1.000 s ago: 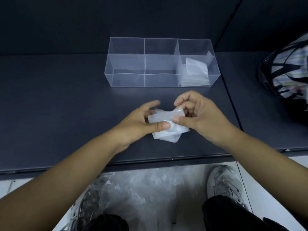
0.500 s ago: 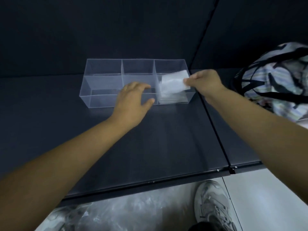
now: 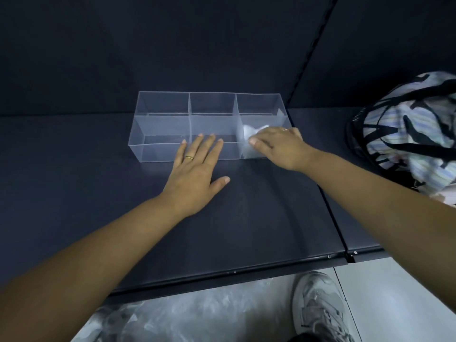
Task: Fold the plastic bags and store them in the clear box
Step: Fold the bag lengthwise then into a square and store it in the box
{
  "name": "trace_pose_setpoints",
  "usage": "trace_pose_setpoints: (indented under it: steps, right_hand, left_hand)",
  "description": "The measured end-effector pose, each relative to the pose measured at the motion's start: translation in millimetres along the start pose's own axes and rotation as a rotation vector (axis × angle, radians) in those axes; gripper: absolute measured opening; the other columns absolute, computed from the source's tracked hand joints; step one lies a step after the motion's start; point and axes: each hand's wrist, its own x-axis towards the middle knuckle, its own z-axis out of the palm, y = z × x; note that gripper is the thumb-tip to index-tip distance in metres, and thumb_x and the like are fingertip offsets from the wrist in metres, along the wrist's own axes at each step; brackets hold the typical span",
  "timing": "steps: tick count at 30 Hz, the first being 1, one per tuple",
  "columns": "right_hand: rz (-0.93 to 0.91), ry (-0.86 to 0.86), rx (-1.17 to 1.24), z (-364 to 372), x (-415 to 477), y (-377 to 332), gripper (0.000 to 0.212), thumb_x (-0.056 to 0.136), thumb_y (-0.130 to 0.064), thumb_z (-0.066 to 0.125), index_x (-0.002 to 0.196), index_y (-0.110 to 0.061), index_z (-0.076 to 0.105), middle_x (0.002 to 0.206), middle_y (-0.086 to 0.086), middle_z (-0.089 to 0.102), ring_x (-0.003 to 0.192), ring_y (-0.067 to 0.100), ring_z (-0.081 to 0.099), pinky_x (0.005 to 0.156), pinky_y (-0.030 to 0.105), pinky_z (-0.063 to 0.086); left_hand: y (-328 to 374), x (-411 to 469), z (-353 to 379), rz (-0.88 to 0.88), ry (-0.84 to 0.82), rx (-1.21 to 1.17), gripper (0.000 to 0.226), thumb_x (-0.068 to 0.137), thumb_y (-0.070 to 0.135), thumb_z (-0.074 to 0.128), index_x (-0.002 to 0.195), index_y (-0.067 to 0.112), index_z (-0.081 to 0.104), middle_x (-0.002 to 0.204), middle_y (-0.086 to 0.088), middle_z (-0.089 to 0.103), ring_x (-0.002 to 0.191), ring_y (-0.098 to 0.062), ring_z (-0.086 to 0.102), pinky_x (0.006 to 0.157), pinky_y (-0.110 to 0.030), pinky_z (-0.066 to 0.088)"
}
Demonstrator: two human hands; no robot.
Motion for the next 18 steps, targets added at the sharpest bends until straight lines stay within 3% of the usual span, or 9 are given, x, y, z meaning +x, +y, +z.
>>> trace_pose_setpoints:
  steps: [3,7,9,11,13,15,18]
  right_hand:
    - [0.035,-0.115,-0.091,-1,6,-4,0.055,0.093,-0.066,0.013,0.132,-0.047,0.048,0.147,-0.004,0.041,0.139,0.020,0.028,0.106,0.038,0.013]
    - [0.081,-0.168,-0.101,-5,9,-12,0.066,0.091,-0.069,0.011,0.135,-0.040,0.049,0.146,-0.003,0.042,0.139,0.021,0.030,0.108,0.037,0.013]
    - [0.088,-0.073,-0.052,-3,-2,-15,0.062,0.093,-0.065,0.016,0.138,-0.036,0.047,0.151,-0.001,0.036,0.142,0.020,0.024,0.113,0.037,0.007]
    - [0.062,0.127,0.020,1,-23,-22,0.057,0.097,-0.058,0.026,0.141,-0.028,0.045,0.154,0.001,0.031,0.143,0.021,0.021,0.116,0.036,0.002]
    - [-0.077,0.379,0.128,7,-58,-40,0.050,0.098,-0.049,0.038,0.132,-0.017,0.056,0.143,0.006,0.044,0.134,0.025,0.036,0.113,0.038,0.017]
    - [-0.314,0.500,0.237,22,-102,-65,0.036,0.095,-0.038,0.046,0.109,-0.011,0.066,0.116,0.006,0.058,0.110,0.025,0.052,0.097,0.037,0.036]
    - [-0.641,0.244,0.299,74,-172,-103,0.019,0.094,-0.029,0.049,0.090,-0.017,0.064,0.093,0.001,0.059,0.086,0.021,0.056,0.076,0.033,0.046]
  left_hand:
    - [-3,-3,4,-0.003,-0.012,0.042,0.077,0.095,0.055,0.031,0.152,0.021,-0.009,0.160,0.002,-0.015,0.145,-0.016,-0.022,0.116,-0.040,-0.017]
    - [-4,-8,5,-0.013,0.000,0.051,0.078,0.094,0.055,0.029,0.152,0.021,-0.010,0.159,0.001,-0.019,0.144,-0.017,-0.026,0.115,-0.040,-0.019]
    - [-3,-18,7,-0.029,0.009,0.028,0.077,0.093,0.057,0.025,0.151,0.023,-0.013,0.159,0.001,-0.020,0.143,-0.017,-0.026,0.115,-0.039,-0.019]
    - [-3,-39,10,-0.042,0.005,-0.022,0.076,0.091,0.058,0.022,0.150,0.024,-0.012,0.159,0.003,-0.016,0.144,-0.015,-0.023,0.116,-0.038,-0.018]
    - [-3,-69,16,-0.054,-0.035,-0.051,0.075,0.091,0.060,0.020,0.152,0.023,-0.004,0.160,0.002,-0.009,0.146,-0.015,-0.018,0.117,-0.036,-0.017]
    - [-7,-101,23,-0.085,-0.085,-0.046,0.075,0.093,0.065,0.017,0.153,0.021,0.008,0.161,0.001,-0.001,0.147,-0.016,-0.011,0.118,-0.036,-0.014]
    - [-16,-141,29,-0.132,-0.132,0.014,0.077,0.088,0.065,0.009,0.152,0.022,0.012,0.161,0.002,0.004,0.148,-0.017,-0.003,0.119,-0.040,-0.006]
